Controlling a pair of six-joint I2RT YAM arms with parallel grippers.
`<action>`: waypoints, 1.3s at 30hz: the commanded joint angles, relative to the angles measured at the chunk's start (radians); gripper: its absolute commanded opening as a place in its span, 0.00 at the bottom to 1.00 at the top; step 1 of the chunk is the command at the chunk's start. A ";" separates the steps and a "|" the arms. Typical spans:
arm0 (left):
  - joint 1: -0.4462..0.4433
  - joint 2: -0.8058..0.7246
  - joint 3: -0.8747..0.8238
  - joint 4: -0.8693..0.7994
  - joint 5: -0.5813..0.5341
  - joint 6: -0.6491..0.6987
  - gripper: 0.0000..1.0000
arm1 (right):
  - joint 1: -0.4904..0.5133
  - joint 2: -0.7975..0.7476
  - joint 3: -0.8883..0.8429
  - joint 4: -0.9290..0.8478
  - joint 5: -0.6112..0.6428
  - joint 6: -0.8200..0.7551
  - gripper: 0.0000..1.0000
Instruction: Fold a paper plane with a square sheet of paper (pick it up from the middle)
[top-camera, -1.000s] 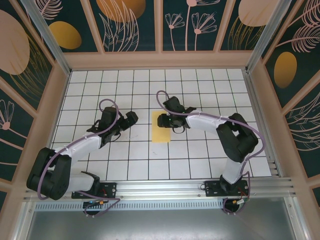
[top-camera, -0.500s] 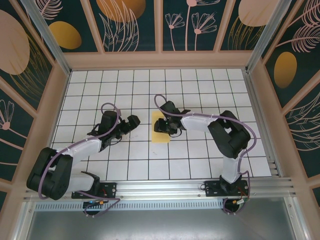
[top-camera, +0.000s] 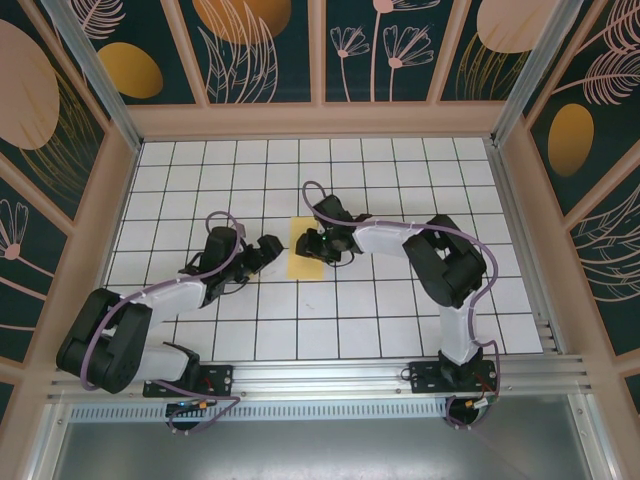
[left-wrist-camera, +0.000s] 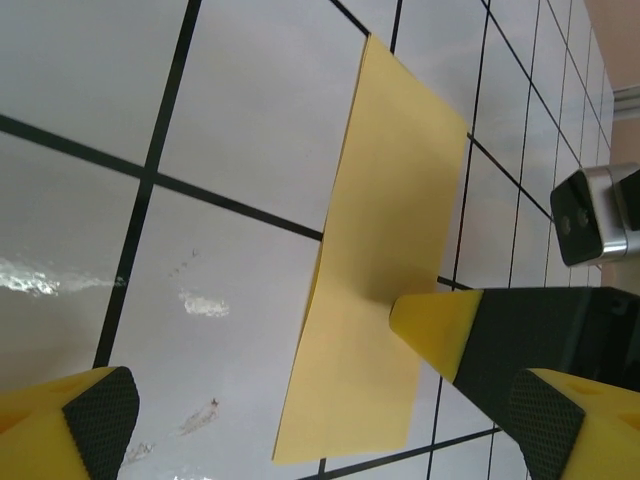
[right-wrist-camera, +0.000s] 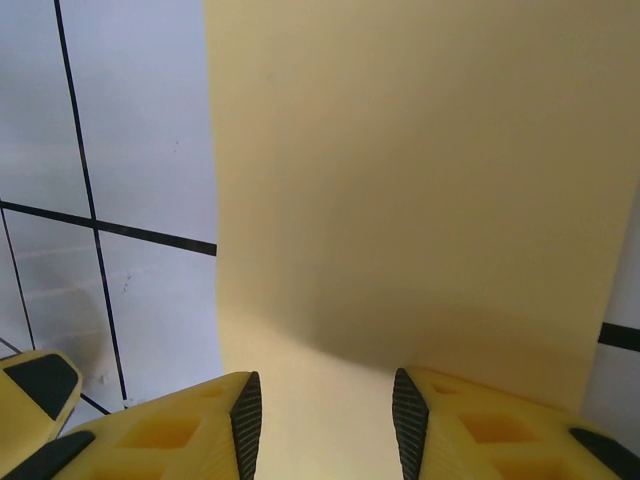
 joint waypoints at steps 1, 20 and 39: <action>-0.028 -0.020 -0.013 0.022 0.005 -0.033 0.96 | -0.032 -0.053 0.040 -0.039 0.043 -0.059 0.41; -0.101 0.044 0.011 0.057 0.025 -0.137 0.88 | -0.109 0.148 0.245 -0.153 0.104 -0.182 0.38; -0.137 0.124 0.044 0.134 0.106 -0.146 0.89 | -0.144 0.173 0.135 -0.093 0.055 -0.112 0.39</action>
